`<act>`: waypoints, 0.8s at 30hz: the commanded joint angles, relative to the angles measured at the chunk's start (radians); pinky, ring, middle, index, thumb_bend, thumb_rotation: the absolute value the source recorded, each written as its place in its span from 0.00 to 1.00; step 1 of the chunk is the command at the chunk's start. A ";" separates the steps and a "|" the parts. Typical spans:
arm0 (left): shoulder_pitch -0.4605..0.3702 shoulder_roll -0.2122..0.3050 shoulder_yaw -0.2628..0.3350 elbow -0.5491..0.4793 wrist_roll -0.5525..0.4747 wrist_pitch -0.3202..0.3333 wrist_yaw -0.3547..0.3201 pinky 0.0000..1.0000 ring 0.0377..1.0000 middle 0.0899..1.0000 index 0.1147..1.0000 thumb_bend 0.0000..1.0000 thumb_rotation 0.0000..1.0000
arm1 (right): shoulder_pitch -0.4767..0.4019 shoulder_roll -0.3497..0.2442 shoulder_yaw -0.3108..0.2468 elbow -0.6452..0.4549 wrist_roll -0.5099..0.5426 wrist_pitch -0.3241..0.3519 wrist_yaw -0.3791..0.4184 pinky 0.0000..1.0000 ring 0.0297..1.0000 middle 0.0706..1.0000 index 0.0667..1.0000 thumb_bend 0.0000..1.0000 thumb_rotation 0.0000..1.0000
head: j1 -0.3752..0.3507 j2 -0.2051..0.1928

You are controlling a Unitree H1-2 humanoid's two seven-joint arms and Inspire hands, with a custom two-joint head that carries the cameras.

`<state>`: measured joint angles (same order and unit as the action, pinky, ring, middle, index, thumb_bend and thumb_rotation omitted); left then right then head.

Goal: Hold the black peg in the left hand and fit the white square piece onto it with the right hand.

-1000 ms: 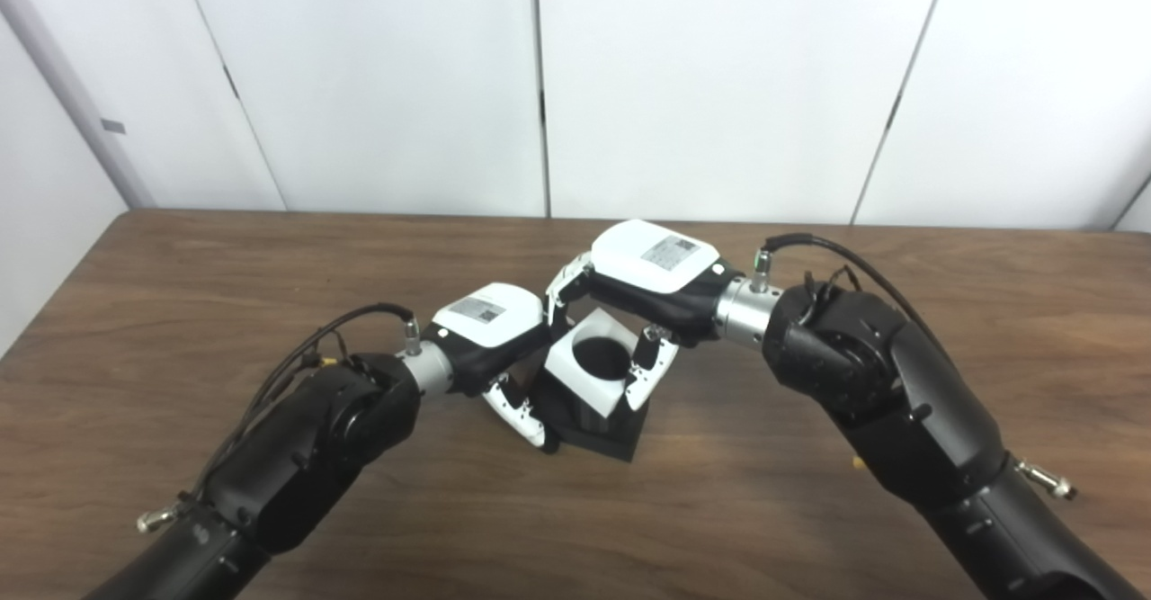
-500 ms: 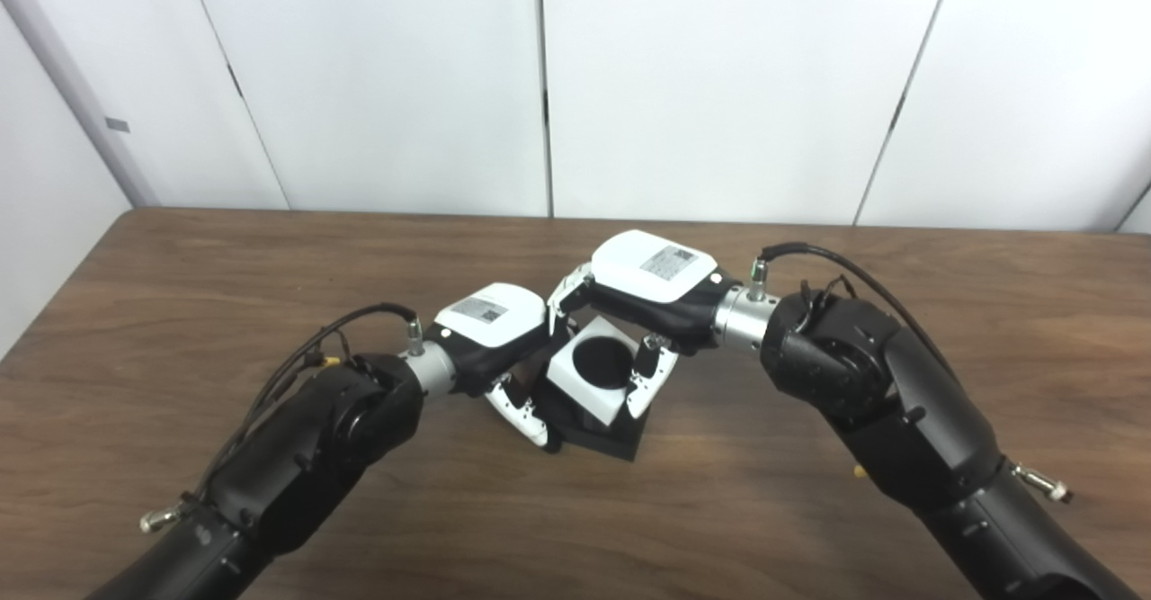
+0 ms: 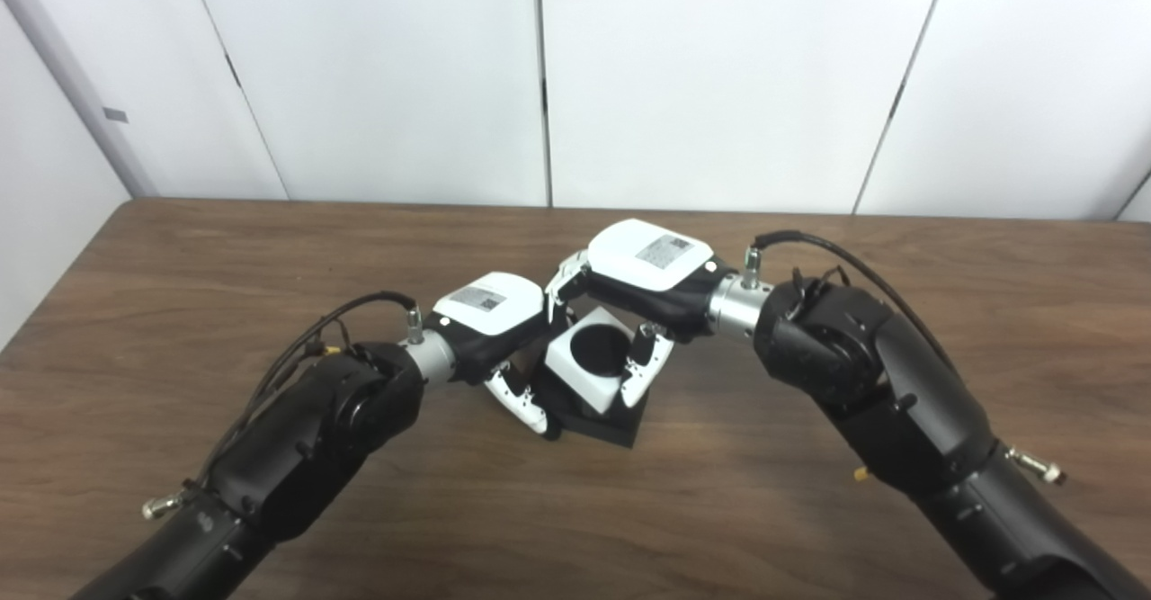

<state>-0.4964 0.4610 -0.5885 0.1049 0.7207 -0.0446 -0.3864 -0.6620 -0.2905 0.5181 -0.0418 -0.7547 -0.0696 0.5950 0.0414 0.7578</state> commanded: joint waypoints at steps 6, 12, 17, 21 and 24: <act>0.052 -0.005 -0.055 0.028 0.028 -0.022 -0.071 0.70 0.85 0.84 0.42 0.52 0.06 | 0.004 -0.043 -0.018 0.007 -0.017 0.082 0.056 0.81 0.85 0.84 0.77 0.98 0.37 | -0.001 0.002; 0.054 -0.001 -0.055 0.028 0.033 -0.028 -0.068 0.69 0.85 0.83 0.42 0.52 0.06 | 0.014 -0.079 -0.065 -0.020 0.004 0.122 0.080 0.82 0.87 0.85 0.77 0.95 0.34 | -0.007 0.004; 0.055 0.000 -0.054 0.026 0.031 -0.026 -0.070 0.69 0.85 0.84 0.42 0.52 0.06 | 0.025 -0.099 -0.087 -0.037 0.011 0.123 0.081 0.80 0.86 0.85 0.78 0.94 0.33 | -0.013 0.005; 0.055 0.001 -0.055 0.025 0.031 -0.029 -0.071 0.68 0.84 0.84 0.42 0.52 0.06 | 0.038 -0.109 -0.113 -0.052 0.021 0.123 0.060 0.78 0.84 0.83 0.76 0.92 0.29 | -0.015 0.004; 0.054 0.002 -0.056 0.029 0.035 -0.034 -0.066 0.67 0.83 0.84 0.42 0.52 0.06 | 0.052 -0.108 -0.151 -0.069 0.045 0.132 0.047 0.73 0.82 0.82 0.73 0.87 0.22 | -0.022 0.002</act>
<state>-0.4979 0.4622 -0.5888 0.0986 0.7213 -0.0552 -0.3864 -0.5809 -0.3860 0.3984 -0.0789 -0.7271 0.0540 0.6788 0.0185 0.7593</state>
